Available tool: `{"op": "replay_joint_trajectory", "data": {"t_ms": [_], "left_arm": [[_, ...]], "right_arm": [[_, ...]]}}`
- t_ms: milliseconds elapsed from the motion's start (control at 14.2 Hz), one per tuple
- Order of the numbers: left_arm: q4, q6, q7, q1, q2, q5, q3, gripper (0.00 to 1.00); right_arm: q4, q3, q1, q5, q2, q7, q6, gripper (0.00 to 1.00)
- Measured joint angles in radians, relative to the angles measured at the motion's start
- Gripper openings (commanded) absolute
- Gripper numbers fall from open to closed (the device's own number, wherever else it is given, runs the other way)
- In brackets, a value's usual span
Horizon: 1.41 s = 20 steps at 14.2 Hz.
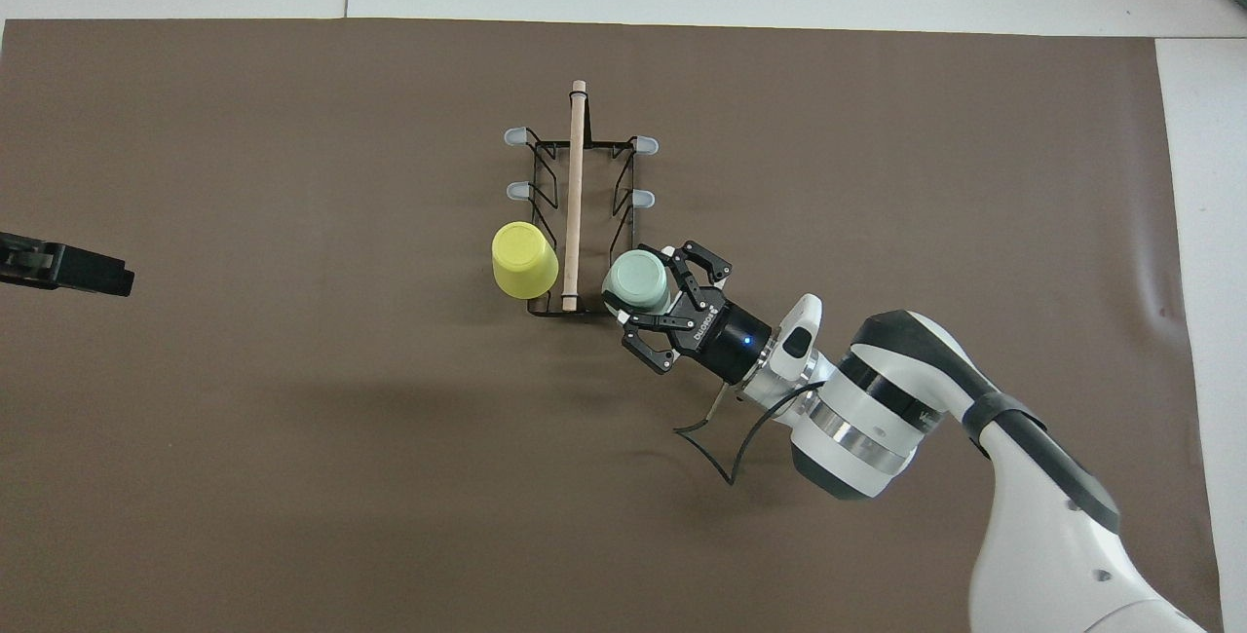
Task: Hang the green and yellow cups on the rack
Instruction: 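Lower the green cup onto a rack peg with the right gripper, then open the right gripper and pull it back from the green cup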
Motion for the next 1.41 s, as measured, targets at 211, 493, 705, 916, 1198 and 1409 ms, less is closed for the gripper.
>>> {"op": "replay_joint_trajectory", "data": {"t_ms": [211, 493, 705, 916, 1198, 1409], "left_arm": [[0.034, -0.002, 0.0, 0.0, 0.007, -0.003, 0.001, 1.0], [0.09, -0.028, 0.0, 0.0, 0.036, -0.005, 0.0, 1.0], [0.11, -0.053, 0.0, 0.0, 0.048, -0.004, 0.0, 1.0], [0.111, -0.064, 0.0, 0.0, 0.049, -0.004, 0.0, 1.0], [0.111, -0.067, -0.001, 0.0, 0.049, -0.004, 0.0, 1.0], [0.111, -0.067, -0.001, 0.0, 0.049, 0.0, 0.0, 1.0]], "right_arm": [[-0.006, -0.002, -0.003, 0.0, 0.019, -0.002, -0.047, 0.01], [-0.006, -0.003, -0.006, 0.0, 0.029, -0.002, -0.058, 0.66], [-0.006, -0.002, -0.006, 0.0, 0.029, -0.002, -0.058, 1.0], [-0.017, -0.002, -0.004, 0.0, 0.029, -0.002, -0.051, 1.0], [-0.019, -0.002, -0.004, 0.0, 0.033, -0.002, 0.018, 1.0], [-0.02, -0.002, -0.002, -0.001, 0.038, -0.002, 0.065, 1.0]]}}
